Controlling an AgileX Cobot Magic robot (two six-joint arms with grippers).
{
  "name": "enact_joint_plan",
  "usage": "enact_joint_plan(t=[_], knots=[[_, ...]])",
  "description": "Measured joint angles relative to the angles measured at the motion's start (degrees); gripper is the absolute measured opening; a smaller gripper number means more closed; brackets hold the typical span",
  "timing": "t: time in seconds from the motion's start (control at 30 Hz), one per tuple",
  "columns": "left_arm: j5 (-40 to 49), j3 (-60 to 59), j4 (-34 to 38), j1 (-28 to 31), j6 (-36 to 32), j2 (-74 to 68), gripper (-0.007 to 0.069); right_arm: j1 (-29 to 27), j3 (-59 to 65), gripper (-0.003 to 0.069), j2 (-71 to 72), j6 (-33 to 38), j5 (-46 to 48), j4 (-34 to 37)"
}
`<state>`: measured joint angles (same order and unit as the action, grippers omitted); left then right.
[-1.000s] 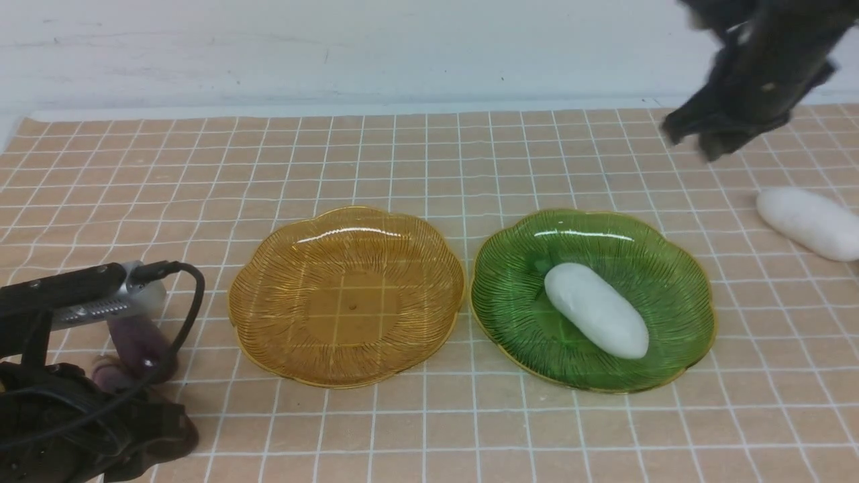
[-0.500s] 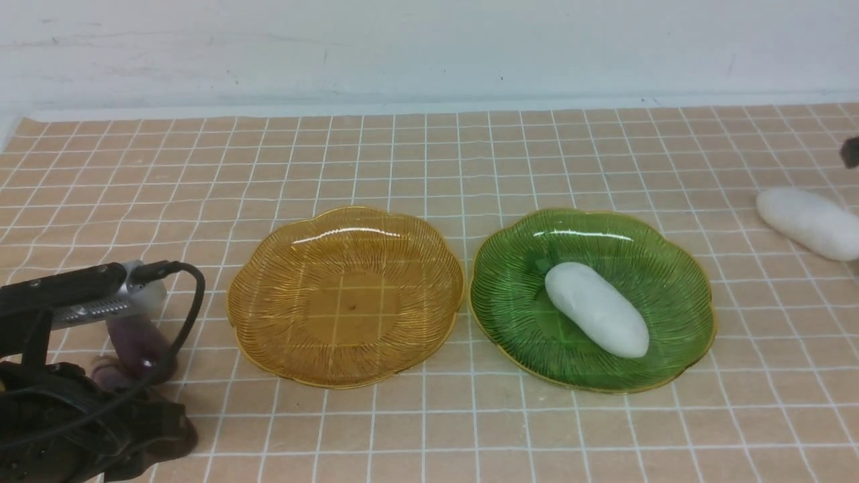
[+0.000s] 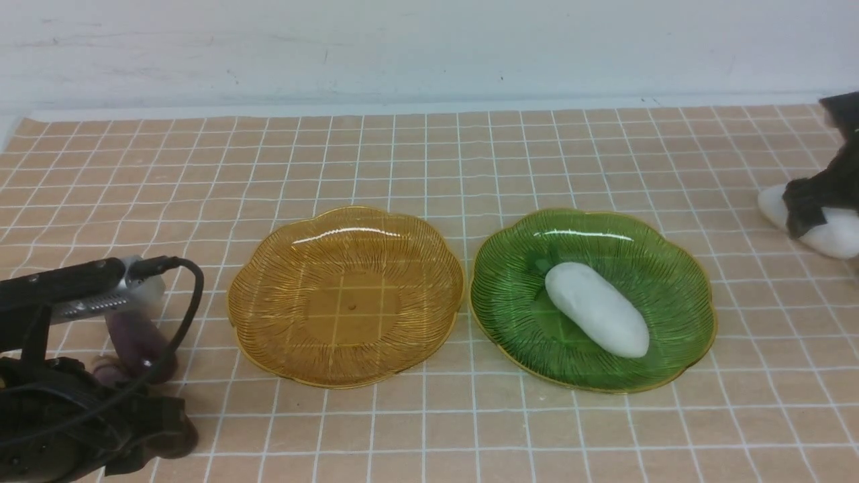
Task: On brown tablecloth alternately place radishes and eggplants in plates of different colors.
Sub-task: 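Place the white radish on the plate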
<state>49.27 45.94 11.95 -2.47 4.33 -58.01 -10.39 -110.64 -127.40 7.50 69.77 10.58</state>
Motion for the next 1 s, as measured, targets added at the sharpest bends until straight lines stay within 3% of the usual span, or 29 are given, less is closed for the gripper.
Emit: enact_joint_plan(t=[0.17, 0.37, 0.73, 1.0], knots=[[0.00, 0.26, -4.86, 0.00, 1.28, -0.34, 0.0304, 2.83, 4.35, 0.0499, 6.35, -0.02, 0.30, 8.70], [0.00, 0.26, -7.53, 0.00, 3.39, -1.48, 0.0328, 11.15, 7.36, 0.0499, 10.91, 3.30, 0.86, 10.02], [-0.75, 0.26, -11.37, 0.00, 7.04, -6.82, 0.0467, 26.64, 7.88, 0.0502, 5.60, 0.12, 0.98, -9.36], [-7.40, 0.26, -22.40, 0.00, 20.94, -14.33, 0.0566, 28.36, 8.00, 0.0659, 5.64, -6.32, 0.92, -13.61]])
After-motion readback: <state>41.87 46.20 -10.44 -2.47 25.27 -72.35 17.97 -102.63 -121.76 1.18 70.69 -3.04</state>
